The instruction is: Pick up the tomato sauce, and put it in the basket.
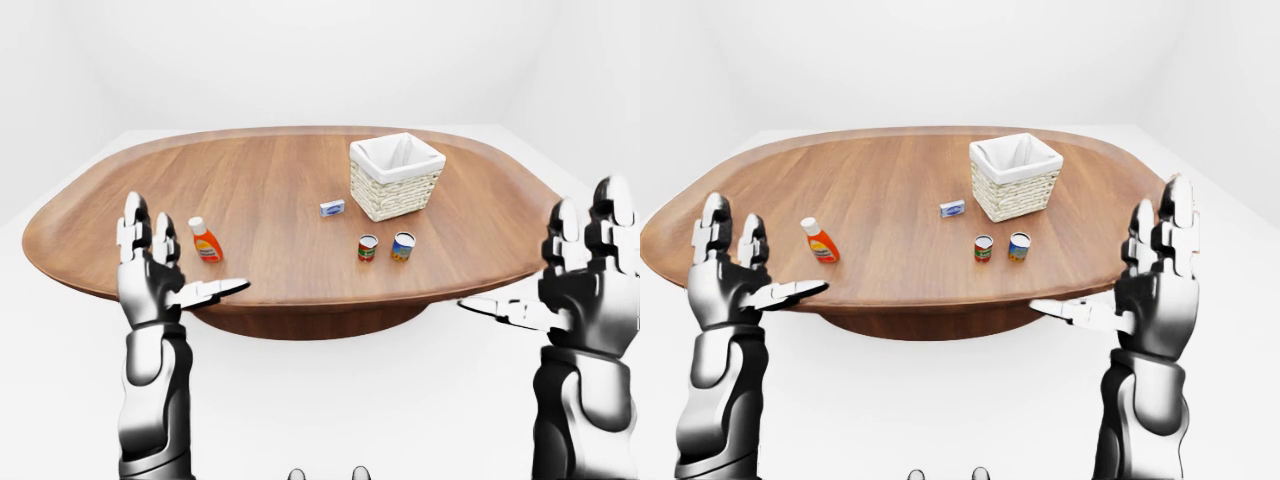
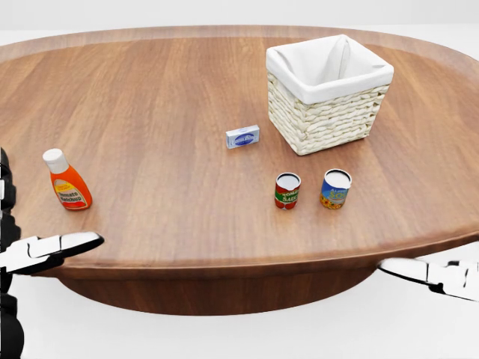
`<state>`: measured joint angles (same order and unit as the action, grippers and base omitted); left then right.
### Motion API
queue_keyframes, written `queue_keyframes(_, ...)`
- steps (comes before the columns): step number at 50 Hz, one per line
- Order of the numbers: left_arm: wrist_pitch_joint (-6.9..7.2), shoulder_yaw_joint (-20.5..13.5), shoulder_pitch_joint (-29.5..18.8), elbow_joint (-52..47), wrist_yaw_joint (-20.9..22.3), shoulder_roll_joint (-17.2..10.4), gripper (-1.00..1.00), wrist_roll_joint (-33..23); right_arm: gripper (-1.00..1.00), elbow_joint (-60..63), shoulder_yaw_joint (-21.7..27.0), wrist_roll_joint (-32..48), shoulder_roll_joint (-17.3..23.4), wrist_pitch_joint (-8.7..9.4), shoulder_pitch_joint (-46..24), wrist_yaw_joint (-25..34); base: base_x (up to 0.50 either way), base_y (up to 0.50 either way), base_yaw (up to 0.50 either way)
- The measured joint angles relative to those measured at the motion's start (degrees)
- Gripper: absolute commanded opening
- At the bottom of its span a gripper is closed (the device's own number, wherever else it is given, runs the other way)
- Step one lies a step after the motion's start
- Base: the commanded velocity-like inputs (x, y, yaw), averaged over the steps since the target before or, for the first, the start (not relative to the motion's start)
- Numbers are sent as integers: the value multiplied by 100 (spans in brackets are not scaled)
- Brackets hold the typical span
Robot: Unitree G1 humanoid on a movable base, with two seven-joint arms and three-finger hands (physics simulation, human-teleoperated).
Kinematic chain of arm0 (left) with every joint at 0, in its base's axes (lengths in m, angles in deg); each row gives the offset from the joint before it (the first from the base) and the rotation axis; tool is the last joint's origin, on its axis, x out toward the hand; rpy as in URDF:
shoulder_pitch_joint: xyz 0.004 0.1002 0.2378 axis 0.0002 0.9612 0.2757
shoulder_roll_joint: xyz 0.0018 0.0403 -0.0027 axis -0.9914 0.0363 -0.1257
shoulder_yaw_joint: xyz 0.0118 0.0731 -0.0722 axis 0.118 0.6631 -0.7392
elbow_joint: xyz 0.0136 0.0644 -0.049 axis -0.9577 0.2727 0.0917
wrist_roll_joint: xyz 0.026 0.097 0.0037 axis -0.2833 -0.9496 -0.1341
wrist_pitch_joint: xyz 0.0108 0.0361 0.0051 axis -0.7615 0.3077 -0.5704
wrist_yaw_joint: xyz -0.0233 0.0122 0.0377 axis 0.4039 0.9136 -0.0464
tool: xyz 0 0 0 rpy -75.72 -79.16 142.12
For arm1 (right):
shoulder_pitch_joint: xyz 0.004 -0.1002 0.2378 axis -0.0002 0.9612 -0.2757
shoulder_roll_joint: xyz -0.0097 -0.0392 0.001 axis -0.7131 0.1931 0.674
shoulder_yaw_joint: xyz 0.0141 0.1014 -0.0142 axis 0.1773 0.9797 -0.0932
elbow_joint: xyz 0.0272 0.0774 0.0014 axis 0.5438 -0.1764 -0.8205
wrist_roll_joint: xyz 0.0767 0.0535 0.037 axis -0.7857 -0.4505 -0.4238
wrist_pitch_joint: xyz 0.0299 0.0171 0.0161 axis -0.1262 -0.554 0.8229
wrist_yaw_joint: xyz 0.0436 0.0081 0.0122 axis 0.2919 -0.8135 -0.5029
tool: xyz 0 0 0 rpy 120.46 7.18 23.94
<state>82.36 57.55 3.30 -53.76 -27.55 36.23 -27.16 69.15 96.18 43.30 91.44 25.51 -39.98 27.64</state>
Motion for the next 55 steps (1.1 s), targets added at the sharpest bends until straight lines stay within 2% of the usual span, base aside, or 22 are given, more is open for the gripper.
queue_keyframes(2,0,-138,-42,-170,-117,-51,100,154,100,384,348,-198,30,0,2,11,0,0,0)
queue_keyframes(7,0,-539,-185,-379,-457,-249,100,568,100,1159,1673,-1233,308,0,84,-111,0,0,0)
queue_keyframes(12,0,-832,-273,-485,-752,-438,100,910,100,1623,2733,-2095,526,0,224,-228,0,0,0)
queue_keyframes(16,0,-1007,-320,-535,-957,-560,100,1124,100,1835,3393,-2633,640,0,335,-286,0,0,0)
queue_keyframes(21,0,-1165,-352,-560,-1172,-668,100,1331,100,2006,3935,-3087,733,0,441,-342,0,0,0)
queue_keyframes(32,0,-1297,-365,-564,-1419,-782,100,1557,100,2176,4400,-3475,787,0,550,-357,0,-2,0)
queue_keyframes(55,0,-1340,-333,-645,-1499,-808,100,1659,100,2293,4649,-3710,809,0,637,-288,0,-19,0)
